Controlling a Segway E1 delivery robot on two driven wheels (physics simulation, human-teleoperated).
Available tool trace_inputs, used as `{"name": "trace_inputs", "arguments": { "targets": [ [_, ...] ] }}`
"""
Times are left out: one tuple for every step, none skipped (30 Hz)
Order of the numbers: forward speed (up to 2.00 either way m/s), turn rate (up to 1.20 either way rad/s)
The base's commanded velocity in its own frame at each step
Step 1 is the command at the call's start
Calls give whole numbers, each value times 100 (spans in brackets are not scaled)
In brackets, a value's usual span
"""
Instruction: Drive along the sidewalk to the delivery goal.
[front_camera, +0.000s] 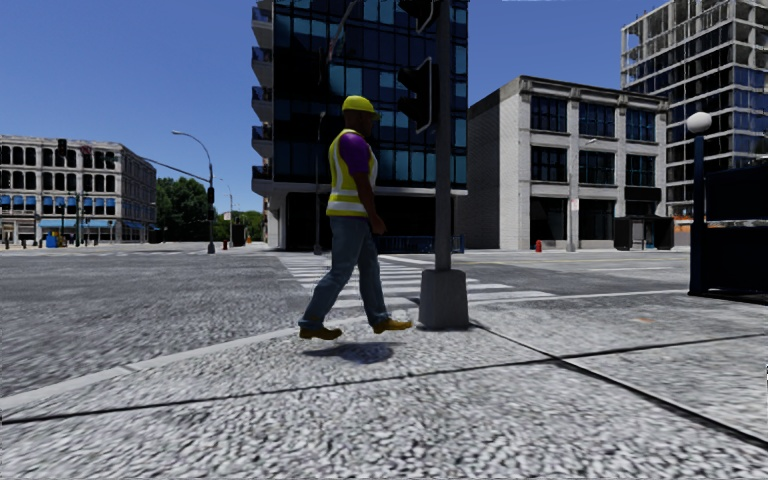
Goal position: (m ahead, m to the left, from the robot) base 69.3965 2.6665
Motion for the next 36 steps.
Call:
{"name": "trace_inputs", "arguments": {
  "targets": [
    [75, -33],
    [75, -33],
    [74, -33],
    [74, -33],
    [74, -33],
    [73, -33],
    [73, -33],
    [72, -33],
    [72, -33],
    [72, -33],
    [72, -33],
    [72, -33],
    [72, -33],
    [72, -33],
    [72, -33],
    [72, -33],
    [72, -33],
    [72, -33],
    [72, -33],
    [72, -33],
    [72, -33],
    [72, -33],
    [72, -33],
    [72, -33],
    [72, -33],
    [72, -33],
    [72, -33],
    [72, -36],
    [72, -39],
    [72, -39],
    [72, -40],
    [72, -41],
    [72, -41],
    [71, -42],
    [71, -42],
    [71, -43]
  ]
}}
